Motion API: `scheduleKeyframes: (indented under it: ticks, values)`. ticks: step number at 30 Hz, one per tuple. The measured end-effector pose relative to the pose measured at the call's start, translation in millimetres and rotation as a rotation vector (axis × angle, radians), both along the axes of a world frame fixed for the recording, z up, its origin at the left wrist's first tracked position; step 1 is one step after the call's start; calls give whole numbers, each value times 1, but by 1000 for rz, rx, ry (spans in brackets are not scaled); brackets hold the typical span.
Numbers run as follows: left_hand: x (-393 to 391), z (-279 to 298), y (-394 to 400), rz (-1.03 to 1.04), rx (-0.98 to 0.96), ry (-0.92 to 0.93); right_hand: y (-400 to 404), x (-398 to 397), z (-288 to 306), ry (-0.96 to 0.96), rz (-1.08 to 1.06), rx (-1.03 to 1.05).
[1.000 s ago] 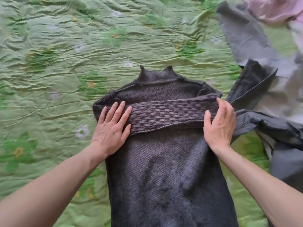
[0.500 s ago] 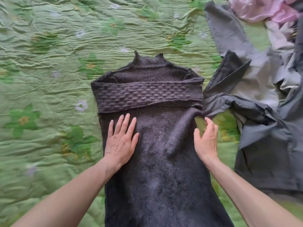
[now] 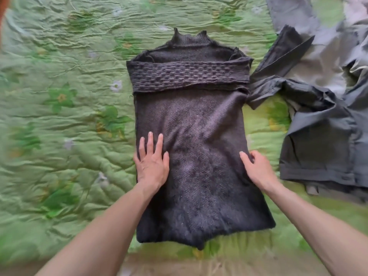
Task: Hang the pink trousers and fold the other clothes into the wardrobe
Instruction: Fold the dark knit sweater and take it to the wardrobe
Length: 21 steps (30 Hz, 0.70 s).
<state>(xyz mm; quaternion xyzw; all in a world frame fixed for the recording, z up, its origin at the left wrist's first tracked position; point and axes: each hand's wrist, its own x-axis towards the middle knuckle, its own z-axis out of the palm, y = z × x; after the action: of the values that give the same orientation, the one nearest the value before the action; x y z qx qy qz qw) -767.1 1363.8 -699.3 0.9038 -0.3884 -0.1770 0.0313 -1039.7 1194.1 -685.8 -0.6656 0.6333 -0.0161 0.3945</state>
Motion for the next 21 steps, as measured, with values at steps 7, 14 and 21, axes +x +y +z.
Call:
scheduleKeyframes:
  ticks: [7, 14, 21]
  values:
    - [-26, 20, 63, 636, -132, 184, 49, -38, 6, 86, 77, -79]
    - [-27, 35, 114, 616, -12, 863, 68, -48, 13, -214, -108, 174]
    - [-10, 66, 129, 594, 162, 1099, 78, -88, 30, -206, -72, 268]
